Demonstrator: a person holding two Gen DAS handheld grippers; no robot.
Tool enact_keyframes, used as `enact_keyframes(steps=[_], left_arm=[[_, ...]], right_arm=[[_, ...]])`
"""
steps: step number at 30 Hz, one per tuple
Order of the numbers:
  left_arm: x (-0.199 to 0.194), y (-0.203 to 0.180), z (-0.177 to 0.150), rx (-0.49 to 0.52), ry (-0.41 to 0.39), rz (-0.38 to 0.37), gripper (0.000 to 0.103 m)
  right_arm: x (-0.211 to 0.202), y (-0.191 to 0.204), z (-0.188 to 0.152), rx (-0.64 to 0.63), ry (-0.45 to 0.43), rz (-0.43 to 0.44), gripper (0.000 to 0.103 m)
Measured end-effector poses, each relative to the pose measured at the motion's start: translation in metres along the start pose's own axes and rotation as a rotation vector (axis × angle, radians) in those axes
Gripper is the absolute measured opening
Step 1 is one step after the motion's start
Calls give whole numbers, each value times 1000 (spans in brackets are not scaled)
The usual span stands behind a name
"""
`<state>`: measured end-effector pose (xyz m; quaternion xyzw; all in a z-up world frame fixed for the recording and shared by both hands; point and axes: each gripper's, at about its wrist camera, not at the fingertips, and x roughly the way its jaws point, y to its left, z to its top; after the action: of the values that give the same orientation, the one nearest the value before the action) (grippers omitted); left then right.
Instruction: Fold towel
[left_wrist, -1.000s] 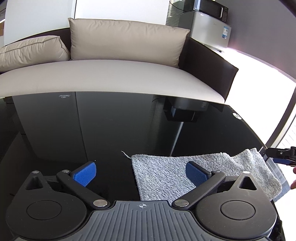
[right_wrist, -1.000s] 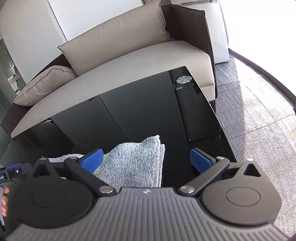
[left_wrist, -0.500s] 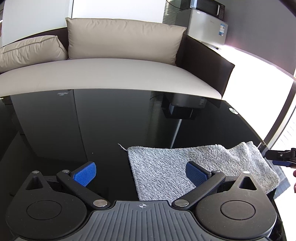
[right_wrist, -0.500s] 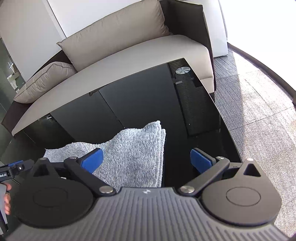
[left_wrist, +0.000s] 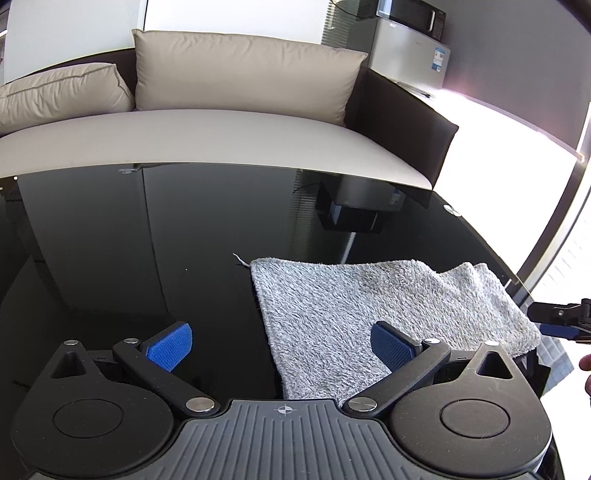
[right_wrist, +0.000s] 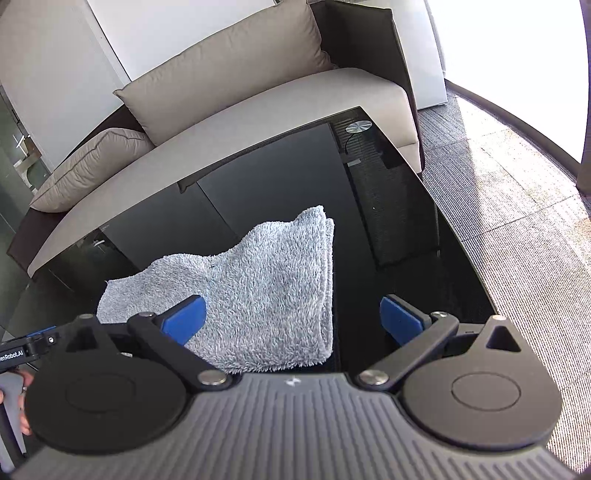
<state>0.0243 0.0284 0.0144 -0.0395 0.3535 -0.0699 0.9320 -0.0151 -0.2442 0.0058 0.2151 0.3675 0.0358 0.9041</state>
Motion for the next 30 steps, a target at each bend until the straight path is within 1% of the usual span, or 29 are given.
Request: enact_keyframes(steps=[3, 6, 14, 16, 17, 18, 19, 22, 27, 30], left_arm=[[-4, 3, -4, -11, -9, -4, 102], [-3, 5, -6, -16, 0, 1, 102], [0, 4, -7, -1, 7, 4, 102], [1, 4, -7, 0, 12, 2, 102], [1, 3, -7, 0, 12, 1, 102], [1, 3, -7, 1, 11, 0, 102], [1, 3, -6, 3, 11, -1, 102], [0, 2, -6, 10, 10, 1, 102], [2, 2, -5, 11, 13, 1, 102], [2, 1, -5, 13, 14, 1, 102]], right_arm=[[-1, 0, -4, 6, 3, -8, 103], [-2, 1, -9, 6, -4, -18, 103], [-5, 3, -12, 22, -18, -48, 102], [-7, 4, -13, 33, -20, -57, 90], [-7, 4, -13, 38, -20, -63, 86], [-7, 4, -13, 43, -18, -64, 78], [-8, 4, -13, 48, -16, -65, 74], [-8, 5, -13, 68, -6, -55, 72], [-11, 3, -13, 139, 4, -63, 71], [-14, 4, -15, 177, 8, -67, 69]])
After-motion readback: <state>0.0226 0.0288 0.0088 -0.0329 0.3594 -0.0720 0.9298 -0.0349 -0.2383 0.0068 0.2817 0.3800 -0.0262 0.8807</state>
